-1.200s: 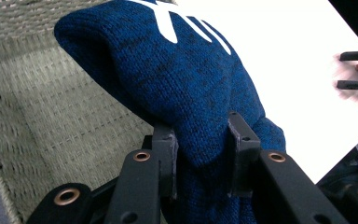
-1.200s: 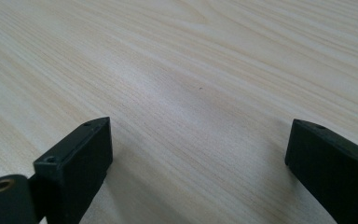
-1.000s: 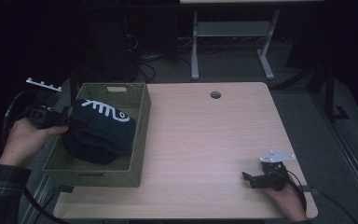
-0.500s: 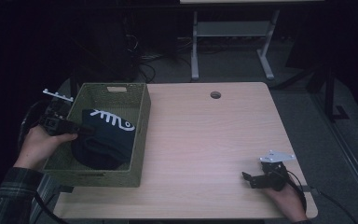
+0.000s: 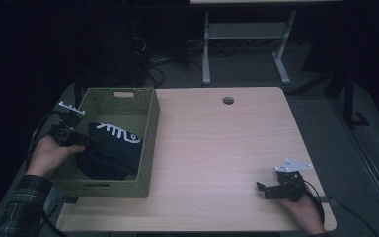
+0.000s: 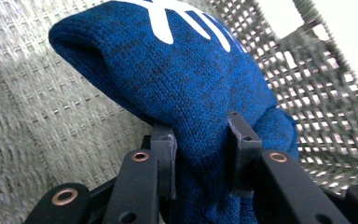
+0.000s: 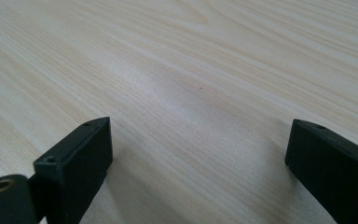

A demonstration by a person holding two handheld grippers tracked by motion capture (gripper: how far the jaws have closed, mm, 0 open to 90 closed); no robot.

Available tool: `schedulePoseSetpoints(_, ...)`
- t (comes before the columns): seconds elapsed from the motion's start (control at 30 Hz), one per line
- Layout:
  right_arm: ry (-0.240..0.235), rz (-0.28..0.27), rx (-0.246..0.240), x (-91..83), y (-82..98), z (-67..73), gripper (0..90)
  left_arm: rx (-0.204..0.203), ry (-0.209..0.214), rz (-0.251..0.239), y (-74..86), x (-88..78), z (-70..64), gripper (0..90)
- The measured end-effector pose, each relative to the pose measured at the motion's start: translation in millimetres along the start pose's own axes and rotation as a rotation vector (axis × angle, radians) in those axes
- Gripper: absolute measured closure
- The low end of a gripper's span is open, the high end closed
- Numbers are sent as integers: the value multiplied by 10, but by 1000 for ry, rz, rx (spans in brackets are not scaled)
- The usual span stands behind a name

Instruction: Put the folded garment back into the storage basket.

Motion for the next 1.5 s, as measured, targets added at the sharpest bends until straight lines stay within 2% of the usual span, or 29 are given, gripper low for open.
schedulePoseSetpoints(0.2,0,0,0,0,0,0,69,6,-90,43,23,100,74,682)
schedulePoseSetpoints(0.3,0,0,0,0,0,0,70,6,-122,58,38,143,114,672)
schedulePoseSetpoints(0.7,0,0,0,0,0,0,70,-17,-199,80,104,243,264,547)
schedulePoseSetpoints(0.83,0,0,0,0,0,0,70,-22,-222,69,108,223,290,473)
schedulePoseSetpoints(1.07,-1,-1,0,0,0,0,69,-31,-261,34,112,122,319,408)
schedulePoseSetpoints(1.33,-1,1,0,-1,0,0,70,-24,-256,-35,82,2,248,318)
schedulePoseSetpoints(1.43,-1,2,-1,-2,0,-1,69,-22,-256,-73,56,-28,190,250)
schedulePoseSetpoints(1.5,-1,2,-1,-1,0,-1,69,-22,-239,-98,30,-48,139,213)
Point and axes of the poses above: each handheld gripper's, and its own axes: x roughly forward along the jaws, y roughly out of its underside, z roughly to its left, the point moved 3 cm from there along x, roughly forward along the jaws, and after that the axes turned 5 degrees about -x, right-handed, at the moved point
